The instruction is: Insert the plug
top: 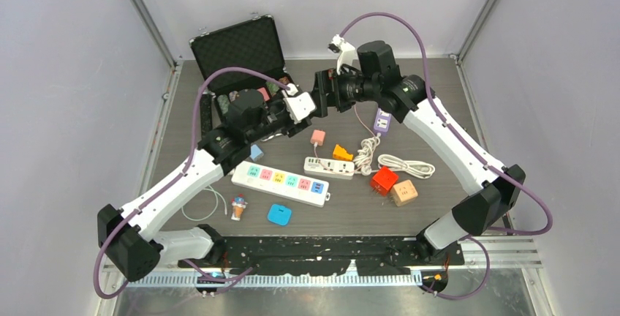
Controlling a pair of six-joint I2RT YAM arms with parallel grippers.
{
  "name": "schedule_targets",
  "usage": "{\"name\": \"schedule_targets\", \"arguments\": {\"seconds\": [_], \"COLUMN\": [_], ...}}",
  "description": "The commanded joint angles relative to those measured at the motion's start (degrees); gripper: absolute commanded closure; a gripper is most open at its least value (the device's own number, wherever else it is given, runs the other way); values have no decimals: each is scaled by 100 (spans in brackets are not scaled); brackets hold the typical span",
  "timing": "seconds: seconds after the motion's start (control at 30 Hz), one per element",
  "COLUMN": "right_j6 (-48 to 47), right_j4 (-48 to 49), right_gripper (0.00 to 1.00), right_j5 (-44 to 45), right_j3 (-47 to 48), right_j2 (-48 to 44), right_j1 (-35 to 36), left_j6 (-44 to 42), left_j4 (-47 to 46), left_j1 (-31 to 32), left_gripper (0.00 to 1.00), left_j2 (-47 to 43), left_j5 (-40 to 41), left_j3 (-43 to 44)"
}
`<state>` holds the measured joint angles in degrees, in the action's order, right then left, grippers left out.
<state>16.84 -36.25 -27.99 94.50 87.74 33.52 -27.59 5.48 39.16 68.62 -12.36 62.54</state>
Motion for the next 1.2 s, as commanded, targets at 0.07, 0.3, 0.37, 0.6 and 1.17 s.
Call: {"name": "schedule_targets", "arguments": {"seconds": [0.07, 0.3, 0.37, 0.6, 1.17], "right_j6": [-74, 78, 57, -361, -1376], "right_j4": [220, 208, 39, -495, -617], "right_gripper": [4, 32, 48, 93, 95], "right_j5": [148, 167, 166, 677, 2062], "right_j3": [6, 96, 196, 477, 196], "right_j2": [-52, 100, 179, 328, 541], "right_j1": [11, 26, 29, -33, -2323], "left_j6": [-79, 147, 233, 753, 2486], "left_j4": [-267, -417, -462, -890, -1077], "left_j1": [61, 66, 66, 69, 53], "left_gripper": [100, 100, 100, 2, 0], "left_j2": [-112, -86, -49, -113, -1088], "left_j5": [-58, -111, -108, 157, 1505], "left_j3": [246, 228, 275, 90, -1236]}}
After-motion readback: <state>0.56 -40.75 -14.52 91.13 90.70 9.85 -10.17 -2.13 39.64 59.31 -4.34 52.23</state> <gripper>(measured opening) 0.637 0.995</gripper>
